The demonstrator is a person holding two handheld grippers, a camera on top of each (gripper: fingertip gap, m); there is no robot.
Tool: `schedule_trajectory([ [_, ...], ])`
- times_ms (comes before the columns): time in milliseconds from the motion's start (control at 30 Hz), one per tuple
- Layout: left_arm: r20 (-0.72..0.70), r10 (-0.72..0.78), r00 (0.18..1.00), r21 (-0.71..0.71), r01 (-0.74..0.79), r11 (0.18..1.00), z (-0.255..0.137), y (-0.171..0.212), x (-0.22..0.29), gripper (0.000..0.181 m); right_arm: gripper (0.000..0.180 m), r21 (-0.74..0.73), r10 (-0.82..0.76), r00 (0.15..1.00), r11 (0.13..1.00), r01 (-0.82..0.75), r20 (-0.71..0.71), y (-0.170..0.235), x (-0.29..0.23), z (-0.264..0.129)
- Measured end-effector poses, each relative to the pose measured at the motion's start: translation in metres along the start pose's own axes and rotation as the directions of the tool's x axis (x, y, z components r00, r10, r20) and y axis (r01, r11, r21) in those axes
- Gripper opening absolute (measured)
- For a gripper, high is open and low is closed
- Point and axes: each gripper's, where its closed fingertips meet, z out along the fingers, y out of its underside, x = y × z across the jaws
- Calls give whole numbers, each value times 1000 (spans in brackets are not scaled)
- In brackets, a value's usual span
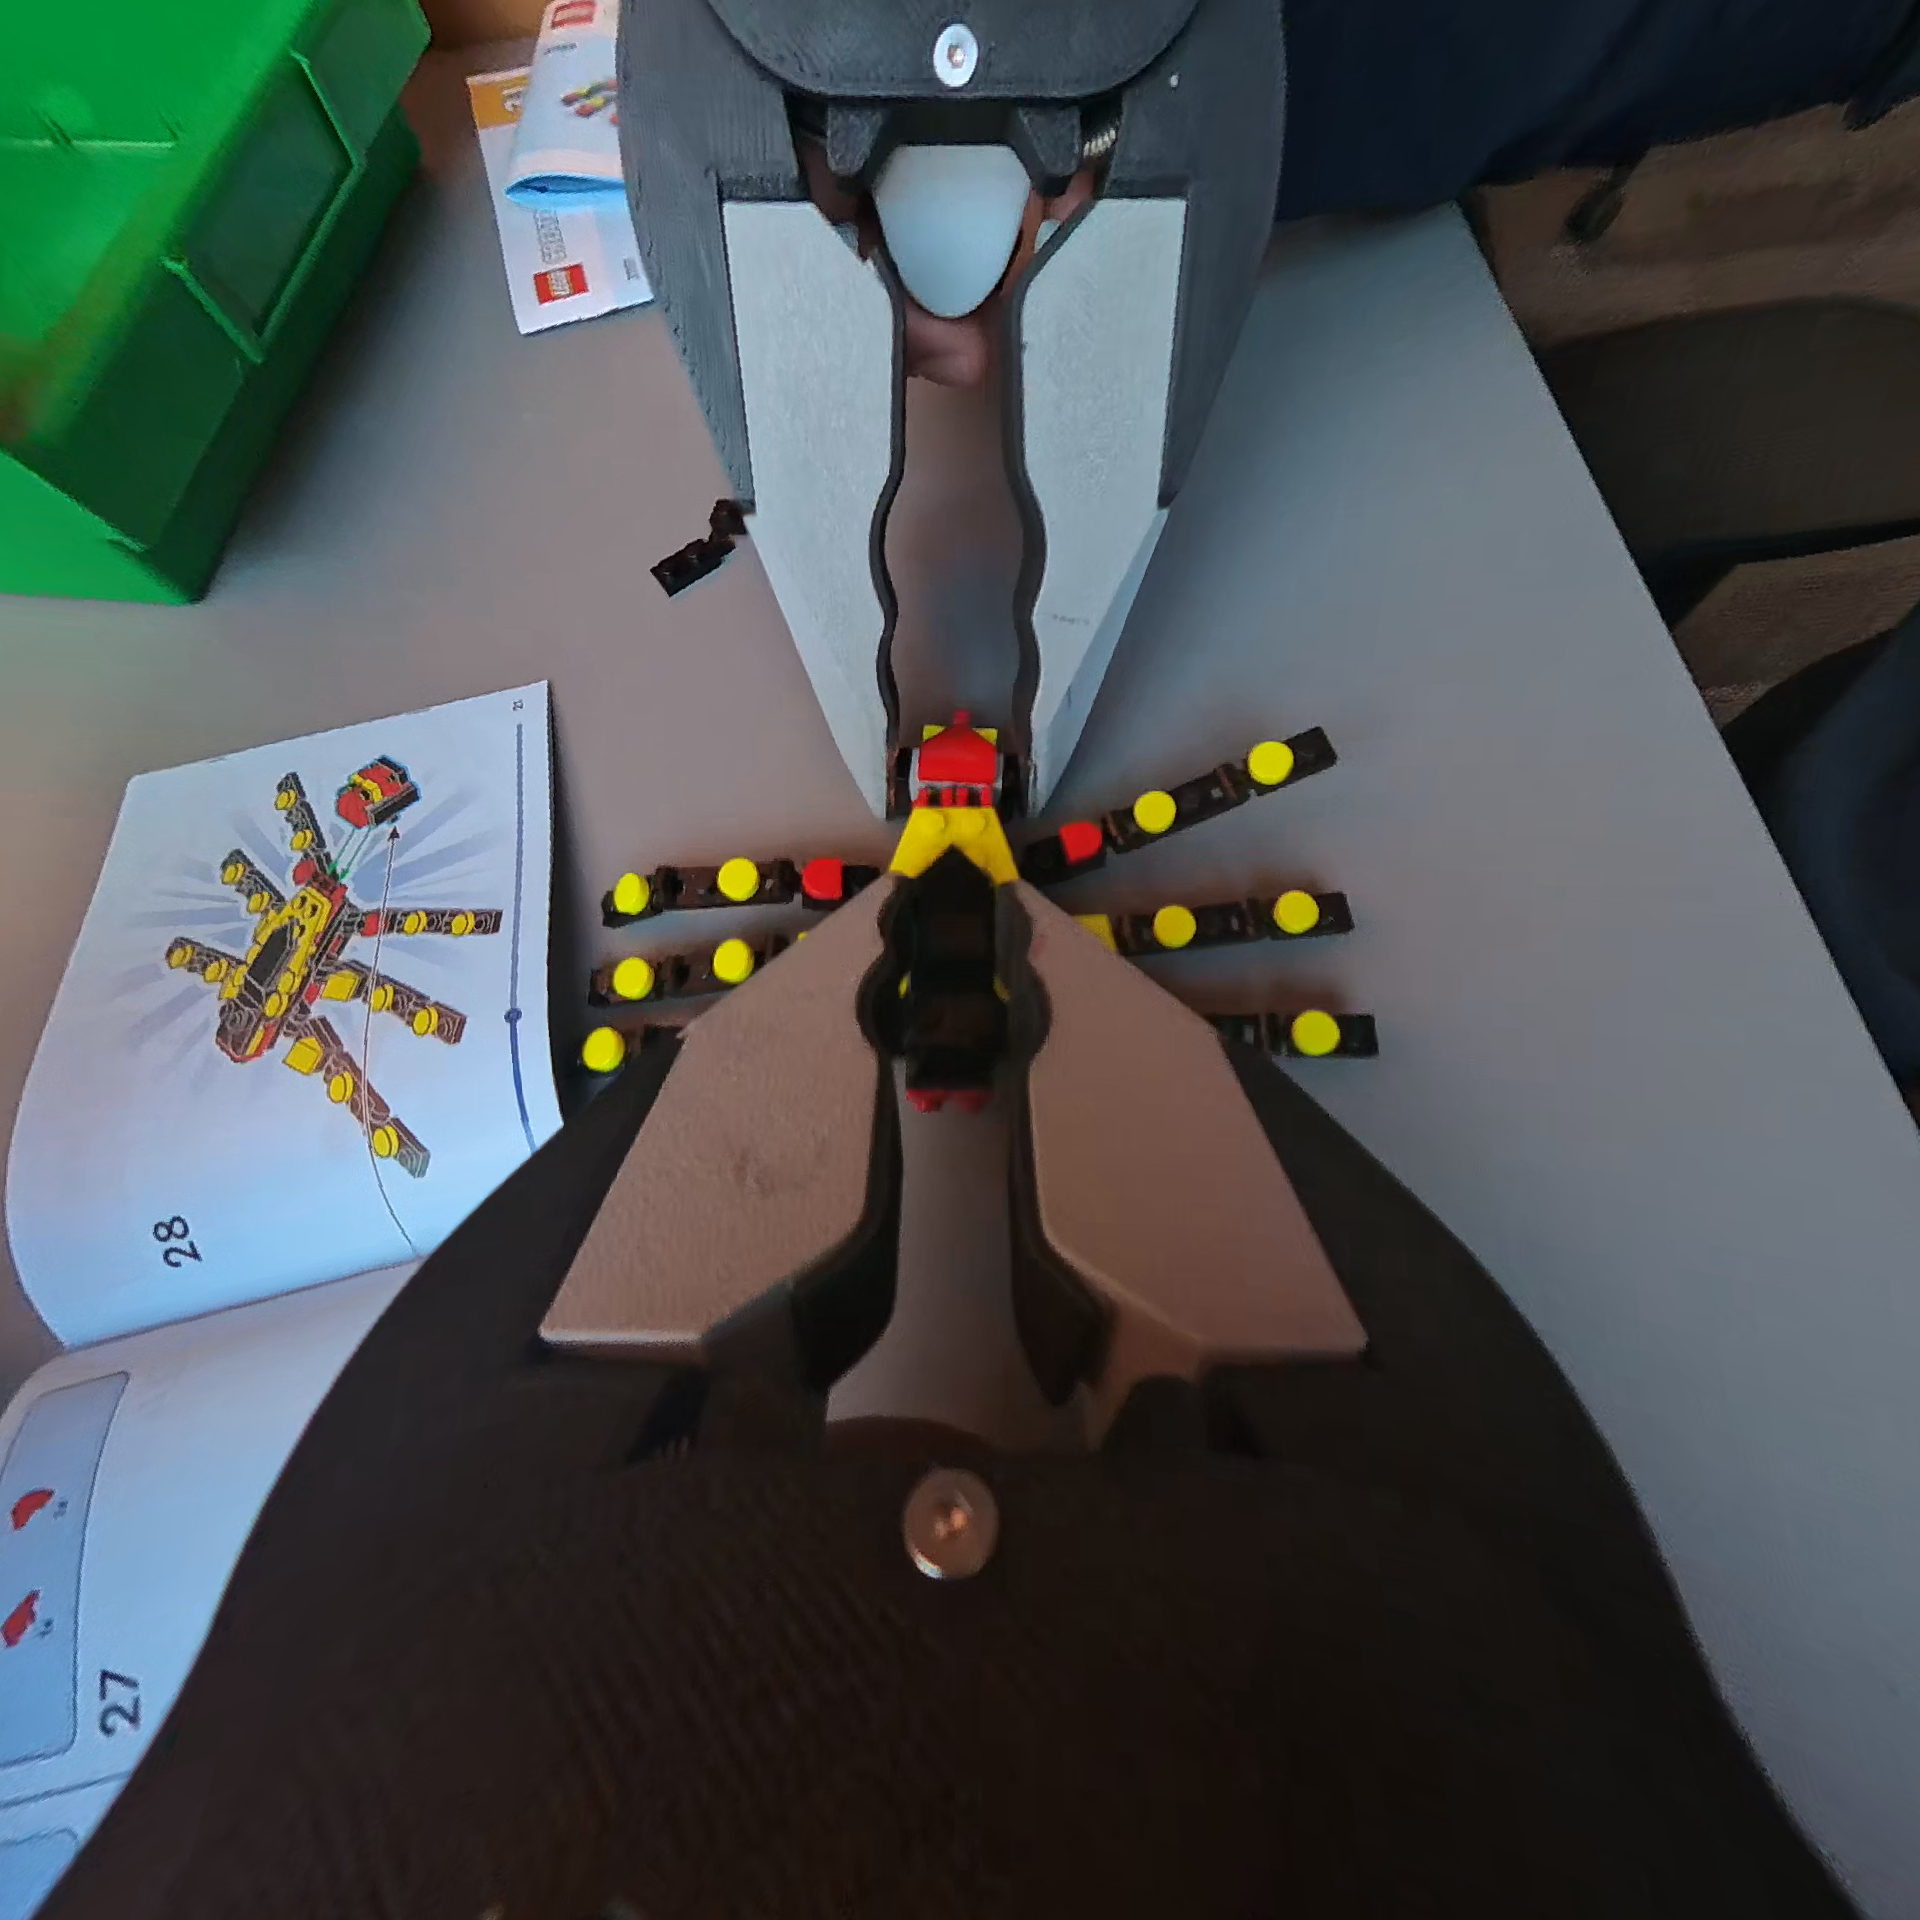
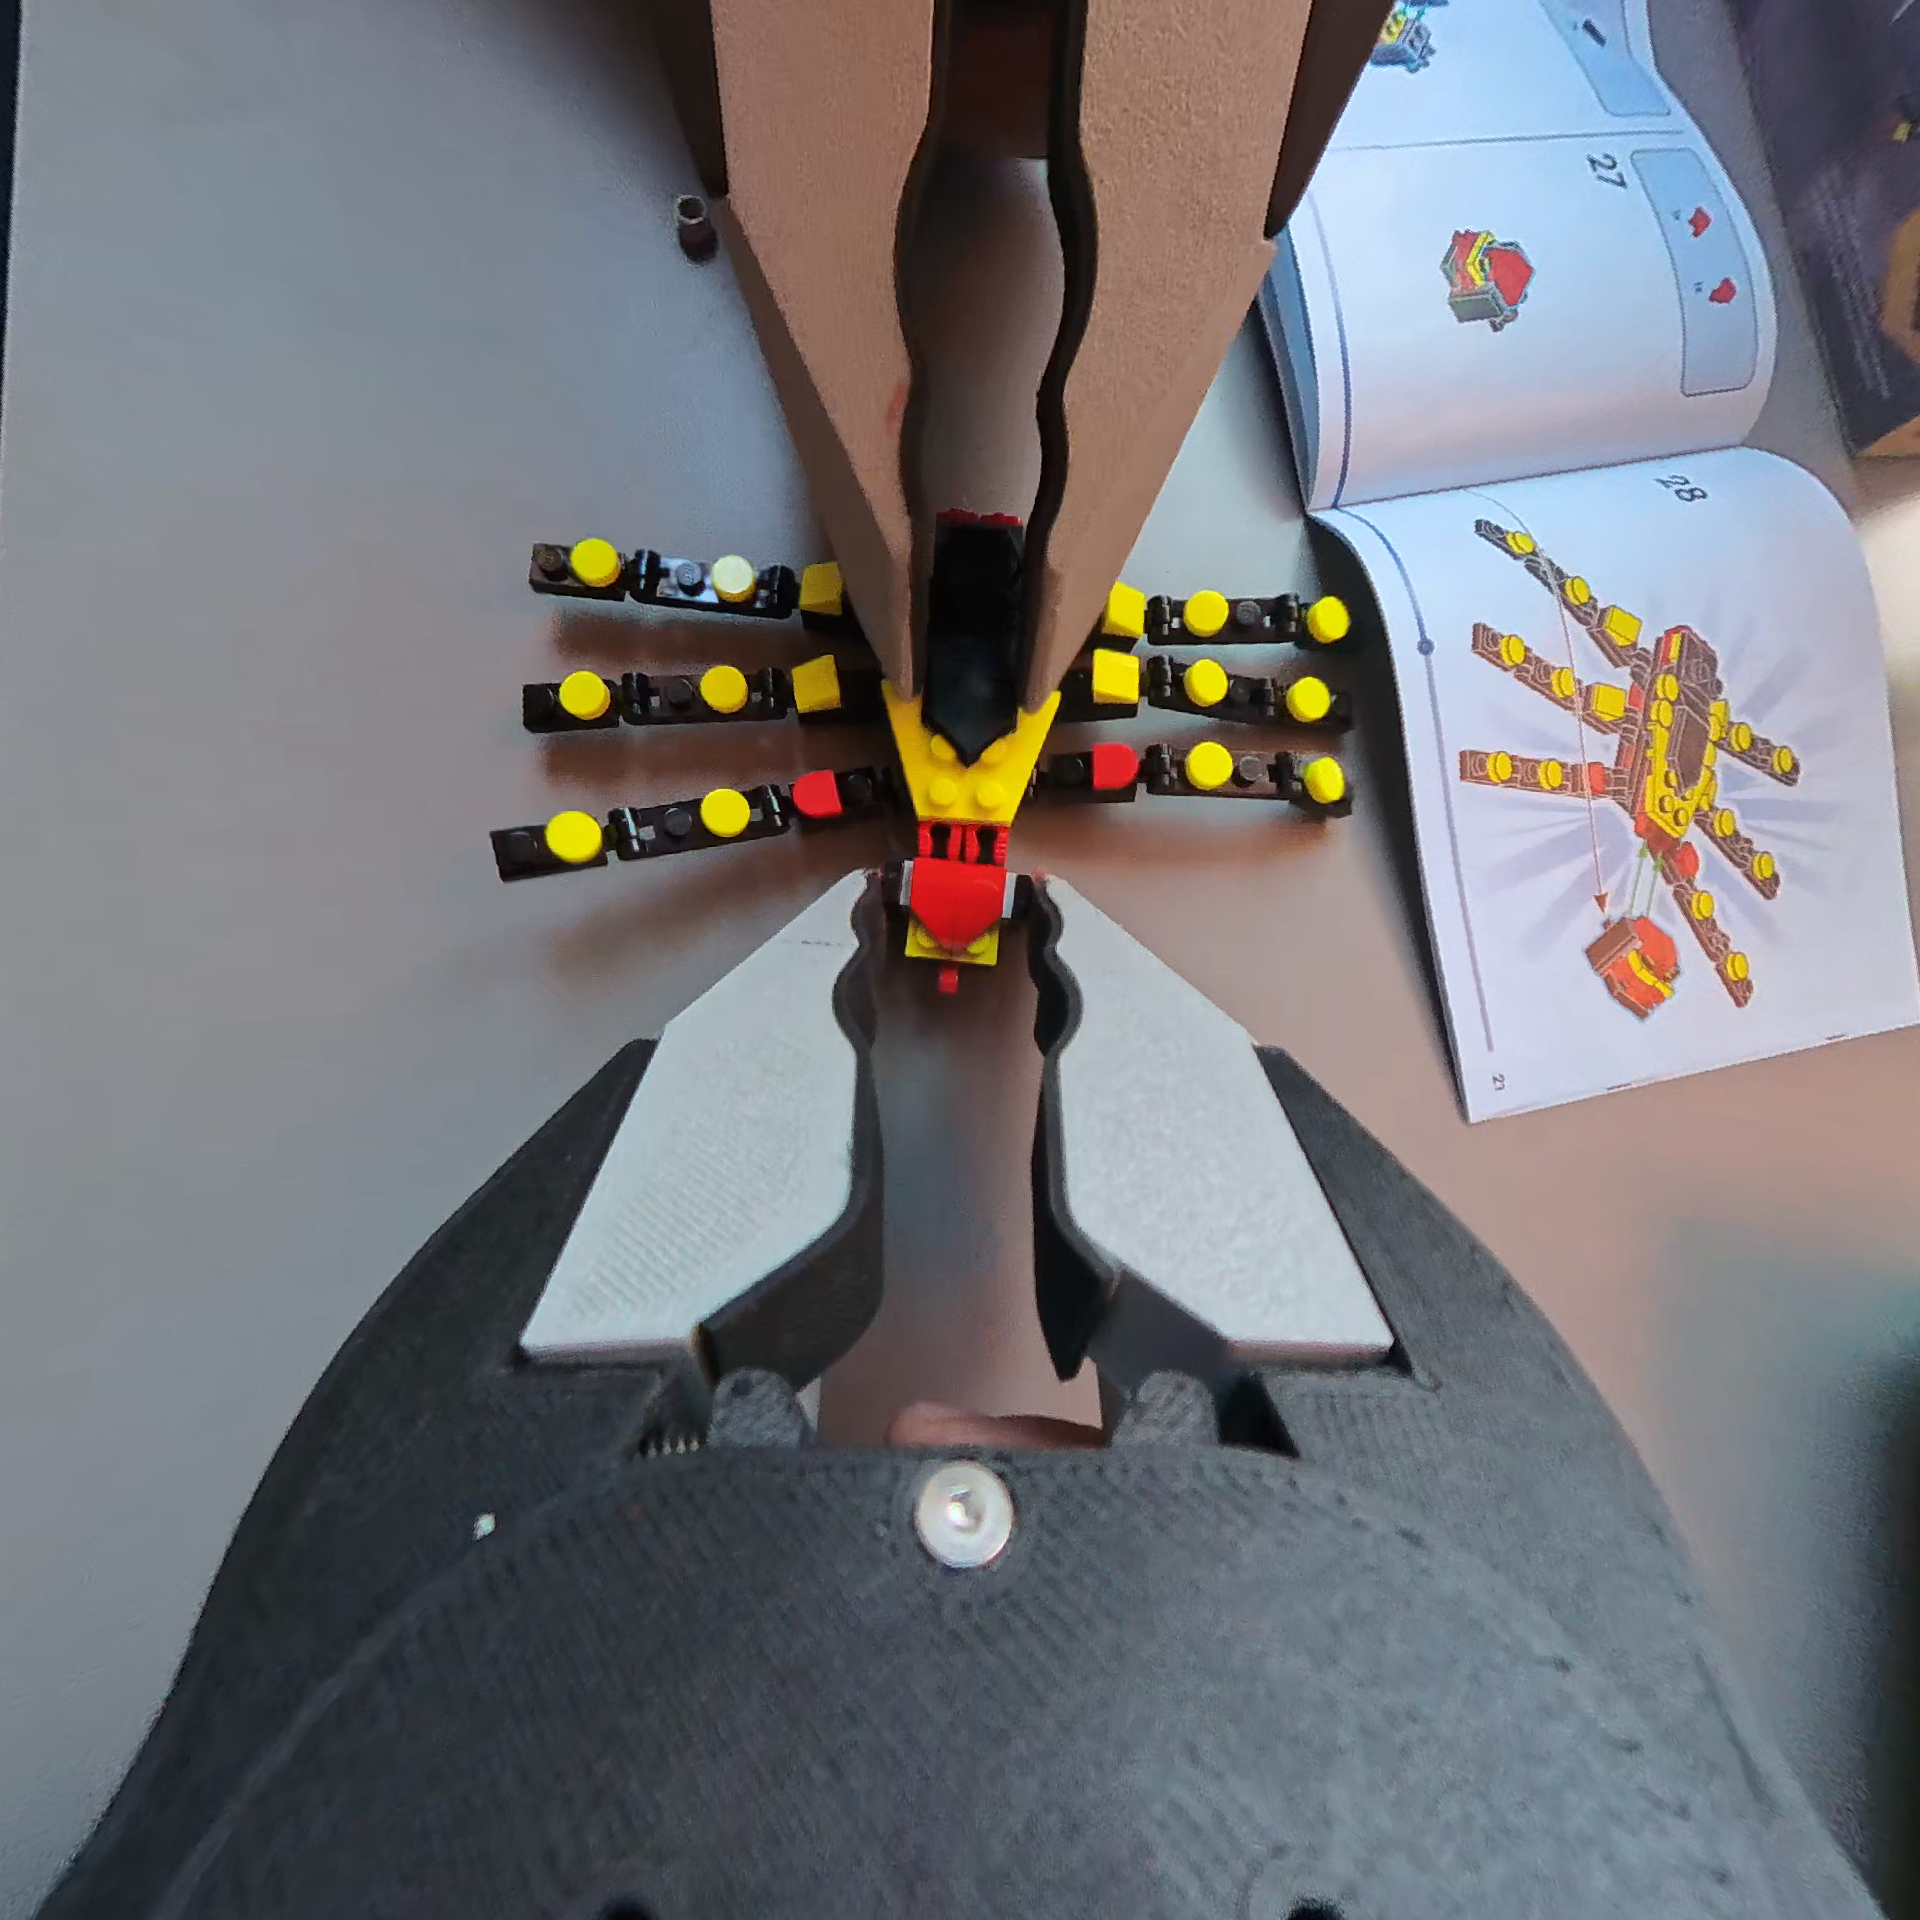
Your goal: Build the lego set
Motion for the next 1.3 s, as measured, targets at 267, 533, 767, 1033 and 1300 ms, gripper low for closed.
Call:
schedule_trajectory([
  [267,-16,-3,1000,-11,3,1000,10,-5,1,14,25,58,26,1000,998,-27,14,1,-1,-1],
  [533,-39,-6,999,-12,5,1000,8,-3,0,14,24,101,77,996,992,-81,43,-2,2,-15],
  [767,-35,-12,999,0,12,1000,8,-4,0,14,25,97,89,996,991,-91,26,2,1,-12],
  [1033,-39,-23,999,13,24,1000,9,-5,2,14,43,78,-20,998,997,15,53,12,-6,-22],
  [1300,-23,-13,1000,7,13,1000,10,-5,2,14,24,49,-52,991,998,46,125,11,2,-10],
])
